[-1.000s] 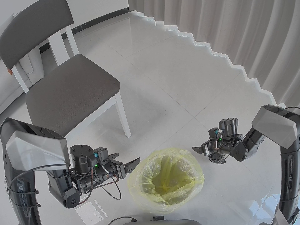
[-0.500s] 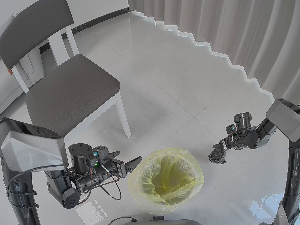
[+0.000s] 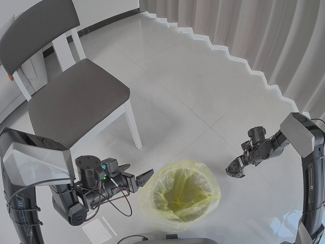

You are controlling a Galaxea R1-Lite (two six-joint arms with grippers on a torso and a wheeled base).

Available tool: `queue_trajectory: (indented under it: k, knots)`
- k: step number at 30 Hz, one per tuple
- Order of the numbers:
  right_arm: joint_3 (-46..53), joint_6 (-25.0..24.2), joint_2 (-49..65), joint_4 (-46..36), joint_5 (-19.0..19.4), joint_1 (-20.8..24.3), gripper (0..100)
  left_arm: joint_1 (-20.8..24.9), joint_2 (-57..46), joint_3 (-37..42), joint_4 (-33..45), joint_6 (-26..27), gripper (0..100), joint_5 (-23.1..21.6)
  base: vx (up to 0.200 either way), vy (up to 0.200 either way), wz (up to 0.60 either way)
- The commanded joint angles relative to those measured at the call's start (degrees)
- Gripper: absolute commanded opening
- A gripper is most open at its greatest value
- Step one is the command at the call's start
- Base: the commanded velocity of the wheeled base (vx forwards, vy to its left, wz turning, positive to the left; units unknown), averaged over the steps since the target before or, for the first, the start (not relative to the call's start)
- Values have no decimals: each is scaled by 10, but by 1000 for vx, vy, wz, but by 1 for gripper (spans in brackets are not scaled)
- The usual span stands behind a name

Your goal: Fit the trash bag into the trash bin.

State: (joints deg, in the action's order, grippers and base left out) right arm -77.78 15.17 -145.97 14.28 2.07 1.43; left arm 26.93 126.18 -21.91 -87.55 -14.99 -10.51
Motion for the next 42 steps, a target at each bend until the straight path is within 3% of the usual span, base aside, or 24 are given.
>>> queue_trajectory:
  k: [1,15,16,28,34,42]
  knots:
    - [-77,-1,-33,-60,0,3,100,1,12,-3,0,0,100,0,0,0,0]
    - [-135,0,-49,-139,-1,9,100,1,15,-4,-1,0,100,0,0,0,0]
    - [-135,0,-49,-139,-1,9,0,1,15,-3,-1,1,100,1,0,0,0]
    - [-128,1,-45,-139,-3,2,0,1,16,-2,-2,0,100,3,0,0,0]
    - [-64,1,10,-116,-1,-9,0,1,16,6,-21,-1,100,5,0,0,0]
    - [126,0,177,50,13,-13,0,2,-19,31,-24,1,100,7,0,0,0]
